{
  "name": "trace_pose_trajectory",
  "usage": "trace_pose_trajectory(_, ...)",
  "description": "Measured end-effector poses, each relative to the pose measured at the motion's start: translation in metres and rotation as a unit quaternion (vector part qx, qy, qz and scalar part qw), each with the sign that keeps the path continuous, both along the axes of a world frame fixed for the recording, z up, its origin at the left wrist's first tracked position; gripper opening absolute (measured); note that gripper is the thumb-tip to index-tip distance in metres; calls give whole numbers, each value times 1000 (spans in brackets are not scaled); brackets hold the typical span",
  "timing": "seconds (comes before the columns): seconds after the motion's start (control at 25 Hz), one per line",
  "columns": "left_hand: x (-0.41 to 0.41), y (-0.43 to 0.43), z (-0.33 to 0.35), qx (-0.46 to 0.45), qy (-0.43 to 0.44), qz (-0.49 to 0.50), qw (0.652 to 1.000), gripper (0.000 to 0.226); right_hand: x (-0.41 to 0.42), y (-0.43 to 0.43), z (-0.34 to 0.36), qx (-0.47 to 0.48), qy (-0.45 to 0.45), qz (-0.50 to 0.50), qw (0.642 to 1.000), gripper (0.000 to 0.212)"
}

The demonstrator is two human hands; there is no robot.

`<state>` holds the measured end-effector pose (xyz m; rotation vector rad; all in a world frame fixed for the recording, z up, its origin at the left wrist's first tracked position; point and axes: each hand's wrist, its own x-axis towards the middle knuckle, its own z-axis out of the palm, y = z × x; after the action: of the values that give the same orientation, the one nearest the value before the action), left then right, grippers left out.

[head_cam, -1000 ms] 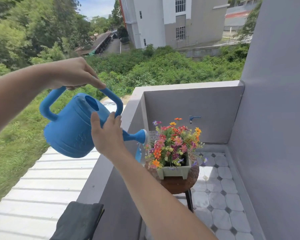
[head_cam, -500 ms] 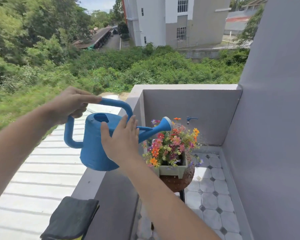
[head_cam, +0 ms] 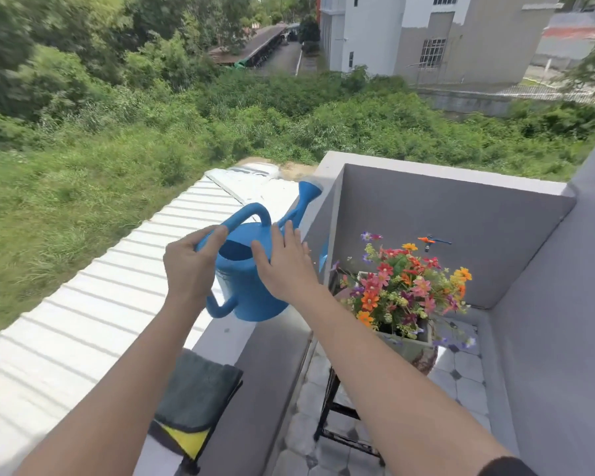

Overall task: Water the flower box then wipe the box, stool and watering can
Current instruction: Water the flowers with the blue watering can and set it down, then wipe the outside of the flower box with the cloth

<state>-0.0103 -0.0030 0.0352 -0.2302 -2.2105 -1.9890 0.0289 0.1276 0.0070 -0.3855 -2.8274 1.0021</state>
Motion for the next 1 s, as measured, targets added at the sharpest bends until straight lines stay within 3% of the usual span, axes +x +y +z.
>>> trace_pose_trajectory(0.2, 10, -1, -50, -14, 11, 116, 993, 13, -27, -9, -42, 9, -37, 63, 997, 59)
trace_pose_trajectory(0.36, 15, 7, -78, -31, 1, 181, 983, 26, -37, -9, -67, 7, -47, 103, 994, 57)
trace_pose_trajectory(0.84, 38, 14, -86, -82, -8, 165, 983, 34, -25, 3, -83, 0, -38, 111, 993, 57)
trace_pose_trajectory(1.0, 50, 6, -75, -70, -18, 119, 990, 40, -8, -6, -83, -150, 14, 31, 988, 60)
